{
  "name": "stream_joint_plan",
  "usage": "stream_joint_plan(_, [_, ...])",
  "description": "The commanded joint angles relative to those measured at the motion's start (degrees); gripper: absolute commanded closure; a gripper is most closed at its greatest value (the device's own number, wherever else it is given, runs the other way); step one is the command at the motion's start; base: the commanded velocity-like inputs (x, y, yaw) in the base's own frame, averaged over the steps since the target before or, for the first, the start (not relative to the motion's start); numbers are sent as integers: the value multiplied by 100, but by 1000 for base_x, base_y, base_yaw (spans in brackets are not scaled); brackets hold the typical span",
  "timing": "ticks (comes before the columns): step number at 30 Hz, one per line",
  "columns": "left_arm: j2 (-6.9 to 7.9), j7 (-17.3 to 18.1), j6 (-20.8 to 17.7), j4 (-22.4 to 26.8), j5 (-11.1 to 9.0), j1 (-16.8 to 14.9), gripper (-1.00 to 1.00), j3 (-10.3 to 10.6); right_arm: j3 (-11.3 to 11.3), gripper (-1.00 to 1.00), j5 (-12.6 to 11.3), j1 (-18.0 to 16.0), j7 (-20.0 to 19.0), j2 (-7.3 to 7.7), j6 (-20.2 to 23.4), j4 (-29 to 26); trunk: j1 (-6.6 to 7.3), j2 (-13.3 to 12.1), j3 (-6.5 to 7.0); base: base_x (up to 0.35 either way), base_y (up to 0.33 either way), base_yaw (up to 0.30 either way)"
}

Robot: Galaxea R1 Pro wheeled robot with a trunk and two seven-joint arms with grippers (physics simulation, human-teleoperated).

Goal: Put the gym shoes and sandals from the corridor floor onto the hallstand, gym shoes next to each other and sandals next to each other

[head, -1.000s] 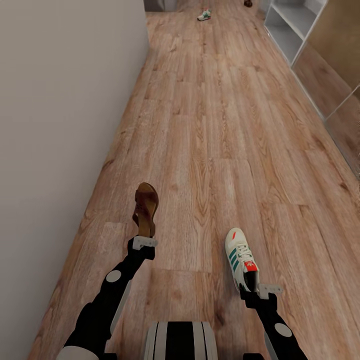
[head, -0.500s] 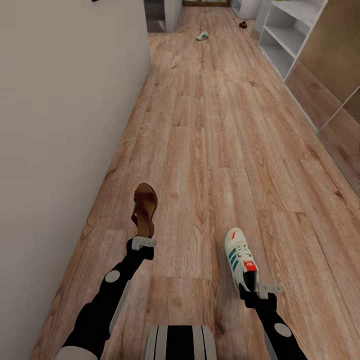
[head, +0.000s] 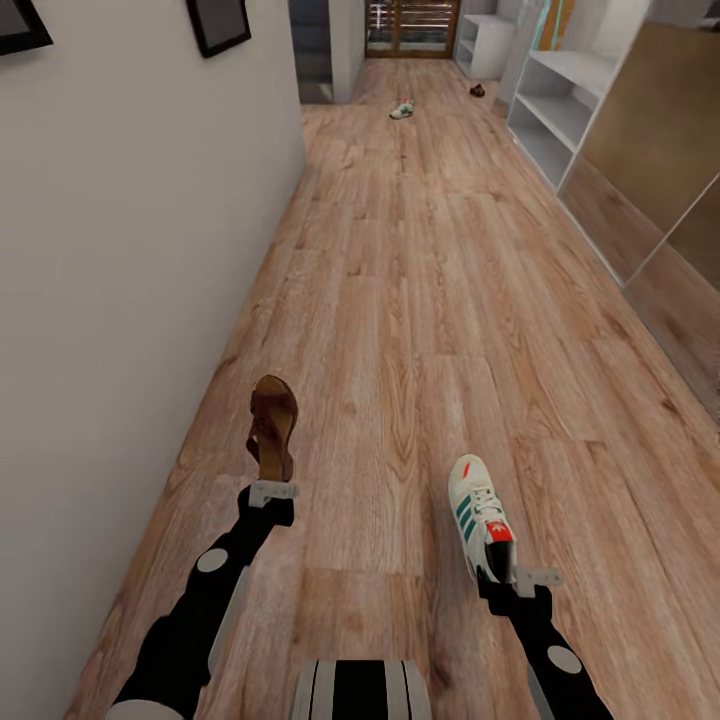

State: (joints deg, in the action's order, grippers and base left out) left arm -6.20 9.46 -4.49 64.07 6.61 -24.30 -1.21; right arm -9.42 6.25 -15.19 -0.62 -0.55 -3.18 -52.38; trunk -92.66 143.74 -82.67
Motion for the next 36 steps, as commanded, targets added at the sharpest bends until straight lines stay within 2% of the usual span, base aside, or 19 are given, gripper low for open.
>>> stream_joint_plan(1, [-4, -8, -23, 10, 77, 32, 100, -54, -18, 100, 59, -2, -6, -3, -16, 8, 3, 0, 28, 0, 0, 0])
stream_joint_plan(5, [-4, -126, -23, -6, 77, 86, 100, -195, -17, 100, 65, -2, -9, -1, -16, 18, 13, -6, 151, 0, 0, 0])
stream_joint_plan(9, [-2, -169, -11, -113, 88, 283, 100, -270, -23, 100, 74, 5, -17, 7, -22, 30, 24, -11, 275, 0, 0, 0])
stream_joint_plan(16, [3, -644, 83, -285, 100, 824, 100, -290, -25, 100, 78, 14, -32, 18, -63, 112, 42, -20, 492, 0, 0, 0])
stream_joint_plan(19, [5, -842, 139, -308, 90, 1133, 100, -291, -25, 100, 78, 15, -31, 26, -214, 132, 50, -24, 585, 0, 0, 0])
stream_joint_plan(21, [5, -880, 274, -356, 88, 1234, 100, -292, -25, 100, 82, 15, -28, 27, -263, 123, 55, -27, 647, 0, 0, 0])
stream_joint_plan(24, [5, -960, 686, -610, 93, 1347, 100, -292, -25, 100, 93, 16, -23, 34, -288, 120, 62, -31, 740, 0, 0, 0])
stream_joint_plan(25, [5, -1205, 899, -971, 89, 1381, 100, -292, -30, 100, 101, 30, -12, 62, -303, 142, 65, -32, 771, 0, 0, 0])
stream_joint_plan(26, [5, -1289, 944, -1180, 74, 1387, 100, -292, -32, 100, 99, 87, -6, 119, -320, 154, 68, -34, 802, 0, 0, 0])
stream_joint_plan(29, [5, -1355, 1183, -1486, 52, 1392, 100, -289, -34, 100, 90, 266, 10, 182, -358, 167, 75, -38, 895, 0, 0, 0])
stream_joint_plan(30, [5, -1366, 1291, -1540, 49, 1392, 100, -287, -34, 100, 89, 320, 13, 190, -413, 175, 78, -39, 927, 0, 0, 0])
stream_joint_plan(32, [-2, -1383, 1528, -1903, 50, 1394, 100, -282, -34, 100, 86, 624, 0, 204, -1071, 457, 83, -42, 989, 0, 0, 0])
stream_joint_plan(36, [-3, -1385, 1567, -2067, 3, 1400, 100, -287, -35, 100, 87, 707, -6, 211, -1573, 835, 93, -47, 1113, 0, 0, 0])
